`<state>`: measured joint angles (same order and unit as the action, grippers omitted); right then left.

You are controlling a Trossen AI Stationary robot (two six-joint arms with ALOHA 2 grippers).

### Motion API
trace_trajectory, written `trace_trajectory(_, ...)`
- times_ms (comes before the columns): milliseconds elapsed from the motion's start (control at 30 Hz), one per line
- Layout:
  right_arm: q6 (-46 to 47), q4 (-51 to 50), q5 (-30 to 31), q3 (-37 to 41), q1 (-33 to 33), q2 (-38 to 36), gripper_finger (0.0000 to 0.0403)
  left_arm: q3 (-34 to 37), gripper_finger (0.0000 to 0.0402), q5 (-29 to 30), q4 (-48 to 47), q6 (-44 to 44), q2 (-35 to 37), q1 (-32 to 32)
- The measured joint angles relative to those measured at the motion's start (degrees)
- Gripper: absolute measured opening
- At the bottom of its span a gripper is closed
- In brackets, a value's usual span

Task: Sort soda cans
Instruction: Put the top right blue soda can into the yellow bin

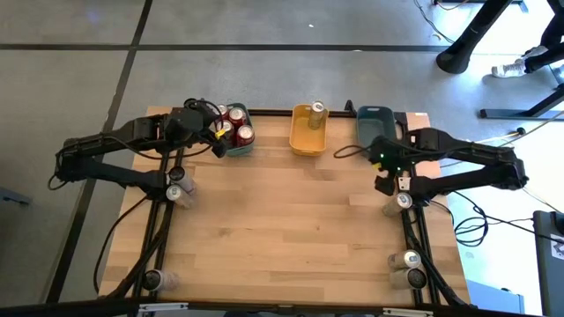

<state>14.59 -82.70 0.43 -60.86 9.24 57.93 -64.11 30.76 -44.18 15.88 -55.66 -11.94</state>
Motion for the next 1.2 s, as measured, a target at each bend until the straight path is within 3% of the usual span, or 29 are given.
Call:
trace_trajectory(167, 3.24, -7.39, -0.41, 0.00, -2.17, 0.00, 0.0349, -0.01, 0.0320, 0.00, 0.01, -0.48, 0.00, 0.00)
trace_trajectory(333, 3.63, -7.30, -5.02, 0.00, -4.49, 0.00, 0.0349, 0.00, 0.0320, 0.00, 0.02, -1.07, -0.03, 0.00)
trace_trajectory(667, 3.73, -7.31, -2.90, 0.95, -13.15, -0.04, 0.0349, 0.48, 0.0320, 0.00, 0.00, -1.14, -0.38, 0.00)
trace_trajectory(933, 8.78, -7.40, -4.57, 4.68, -18.07, -0.72, 0.0349, 5.44, 0.0320, -0.04, 0.70, -1.29, -0.46, -0.15)
trace_trajectory(1200, 13.65, -7.33, -4.68, 4.72, -23.35, -2.42, 0.0349, 5.63, 0.0320, -0.04, 1.64, -1.49, -0.19, -0.15)
